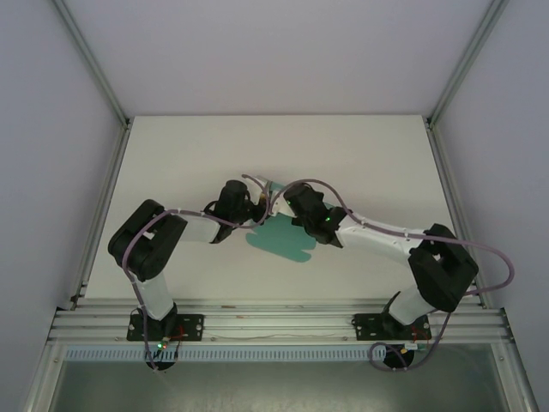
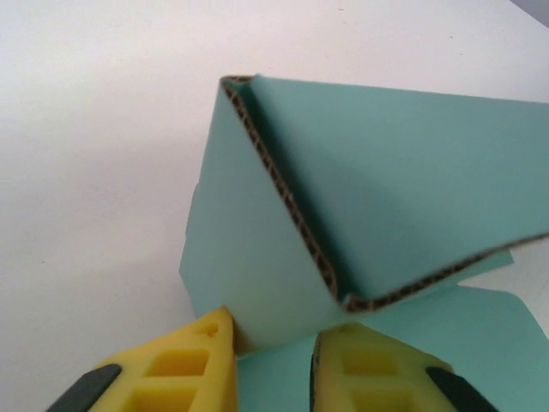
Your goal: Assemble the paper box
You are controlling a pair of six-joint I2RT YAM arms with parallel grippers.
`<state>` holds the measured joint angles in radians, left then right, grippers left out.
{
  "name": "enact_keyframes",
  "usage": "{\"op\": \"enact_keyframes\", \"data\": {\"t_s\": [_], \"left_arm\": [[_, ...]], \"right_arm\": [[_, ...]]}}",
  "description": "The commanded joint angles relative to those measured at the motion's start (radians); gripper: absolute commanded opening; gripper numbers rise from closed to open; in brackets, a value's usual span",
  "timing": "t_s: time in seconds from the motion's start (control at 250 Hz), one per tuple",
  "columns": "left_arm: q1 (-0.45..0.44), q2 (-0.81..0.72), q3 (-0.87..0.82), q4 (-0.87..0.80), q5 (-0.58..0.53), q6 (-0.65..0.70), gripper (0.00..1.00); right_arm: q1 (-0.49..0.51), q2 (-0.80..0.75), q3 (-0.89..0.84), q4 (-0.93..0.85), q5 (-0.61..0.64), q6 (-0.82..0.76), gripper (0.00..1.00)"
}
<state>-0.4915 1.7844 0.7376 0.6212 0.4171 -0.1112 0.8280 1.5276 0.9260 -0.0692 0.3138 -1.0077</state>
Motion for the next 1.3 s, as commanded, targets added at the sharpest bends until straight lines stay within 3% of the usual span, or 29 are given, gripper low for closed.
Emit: {"op": "enact_keyframes", "data": {"t_s": [0.0, 0.048, 0.136, 0.224, 0.4, 0.532, 0.628, 0.763, 1.023, 1.295], "left_arm": [[-0.023, -0.017, 0.021, 0.179, -0.106, -0.044, 0.19], [-0.026, -0.020, 0.028, 0.154, -0.116, -0.048, 0.21], [-0.025, -0.041, 0.011, 0.135, -0.054, -0.019, 0.40], [-0.018, -0.090, -0.039, 0.115, -0.102, -0.027, 0.46], [0.088, -0.207, -0.162, 0.050, -0.090, -0.061, 0.69], [0.180, -0.307, -0.265, 0.056, -0.027, -0.118, 1.00], [0.184, -0.342, -0.274, -0.008, -0.061, -0.099, 1.00], [0.184, -0.274, -0.217, -0.062, 0.036, -0.059, 1.00], [0.184, -0.140, -0.157, 0.104, 0.250, -0.032, 0.93], [0.125, -0.029, -0.027, 0.022, 0.229, 0.058, 0.86]], "right_arm": [[0.036, 0.043, -0.009, 0.029, -0.126, 0.070, 0.00], [0.036, 0.046, -0.014, 0.066, -0.104, 0.086, 0.00], [0.035, 0.045, -0.037, 0.133, -0.064, 0.059, 0.00], [0.026, 0.043, -0.062, 0.206, 0.004, -0.004, 0.00], [-0.013, 0.007, -0.070, 0.192, -0.008, -0.107, 0.00], [-0.027, -0.003, -0.065, 0.180, -0.006, -0.164, 0.00], [-0.032, -0.008, -0.055, 0.163, -0.043, -0.173, 0.00], [-0.032, 0.018, -0.054, 0.221, -0.026, -0.220, 0.00], [-0.029, 0.060, -0.063, 0.281, -0.024, -0.351, 0.00], [-0.011, 0.086, -0.044, 0.209, -0.015, -0.311, 0.00]]}}
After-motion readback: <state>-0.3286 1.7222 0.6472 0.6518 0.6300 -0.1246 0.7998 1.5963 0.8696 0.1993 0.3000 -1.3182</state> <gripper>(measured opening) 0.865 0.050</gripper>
